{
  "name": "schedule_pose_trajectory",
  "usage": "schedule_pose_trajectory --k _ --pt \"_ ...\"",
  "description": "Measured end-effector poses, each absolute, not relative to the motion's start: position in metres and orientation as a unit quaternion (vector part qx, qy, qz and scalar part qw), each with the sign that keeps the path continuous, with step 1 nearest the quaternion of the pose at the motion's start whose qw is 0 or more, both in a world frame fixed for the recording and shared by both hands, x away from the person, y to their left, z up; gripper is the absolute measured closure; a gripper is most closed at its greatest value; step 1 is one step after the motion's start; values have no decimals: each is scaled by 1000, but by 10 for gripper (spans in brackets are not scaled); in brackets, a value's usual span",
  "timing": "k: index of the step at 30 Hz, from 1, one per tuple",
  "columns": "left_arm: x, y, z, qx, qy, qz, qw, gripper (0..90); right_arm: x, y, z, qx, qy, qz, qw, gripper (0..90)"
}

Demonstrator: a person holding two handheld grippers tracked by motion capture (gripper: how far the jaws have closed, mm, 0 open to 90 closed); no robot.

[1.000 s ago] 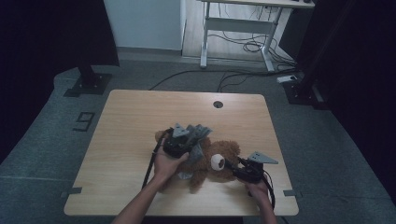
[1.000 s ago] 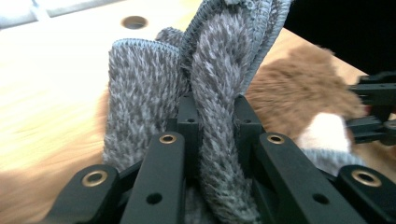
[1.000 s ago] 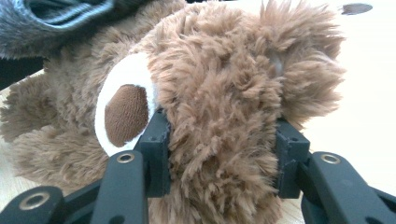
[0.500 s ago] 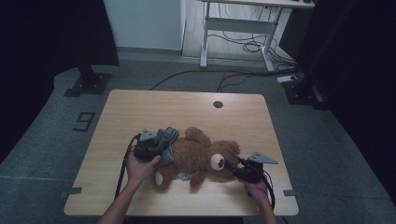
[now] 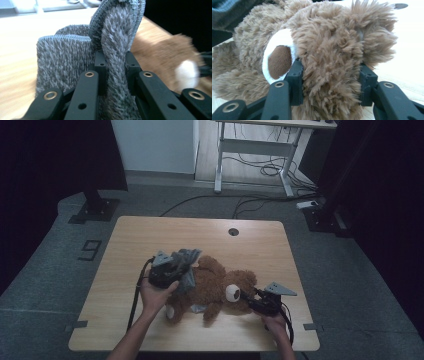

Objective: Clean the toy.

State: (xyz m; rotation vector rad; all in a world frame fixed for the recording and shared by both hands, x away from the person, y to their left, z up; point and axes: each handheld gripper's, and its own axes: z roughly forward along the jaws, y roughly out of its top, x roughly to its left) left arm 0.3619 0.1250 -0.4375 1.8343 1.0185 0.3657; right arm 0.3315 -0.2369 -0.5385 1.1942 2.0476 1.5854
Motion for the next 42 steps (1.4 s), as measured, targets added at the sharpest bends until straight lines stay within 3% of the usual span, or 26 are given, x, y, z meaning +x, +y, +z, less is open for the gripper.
schedule_pose_trajectory --k 5,9,15,26,27,32,33,39,42 --pt "374 81 -446 780 403 136 460 771 330 -235 -538 413 710 548 158 512" --pt "380 74 -465 783 412 131 448 777 330 -235 -538 410 711 550 157 496" --pt "369 84 -475 781 406 117 459 793 328 -239 -531 404 710 559 143 285" --pt "348 90 -486 767 398 123 487 795 339 -236 -499 422 698 561 142 107" --pt "346 90 -487 766 397 122 490 795 348 -230 -492 418 711 551 128 56" --pt "341 93 -488 765 394 117 495 795 365 -209 -493 409 760 494 107 0" --pt "339 94 -489 766 392 117 496 794 367 -206 -499 414 764 488 82 0" --pt "330 95 -488 769 382 113 499 794 363 -210 -514 432 754 492 42 4" --pt "326 97 -489 767 382 114 503 793 359 -211 -517 429 751 500 40 122"
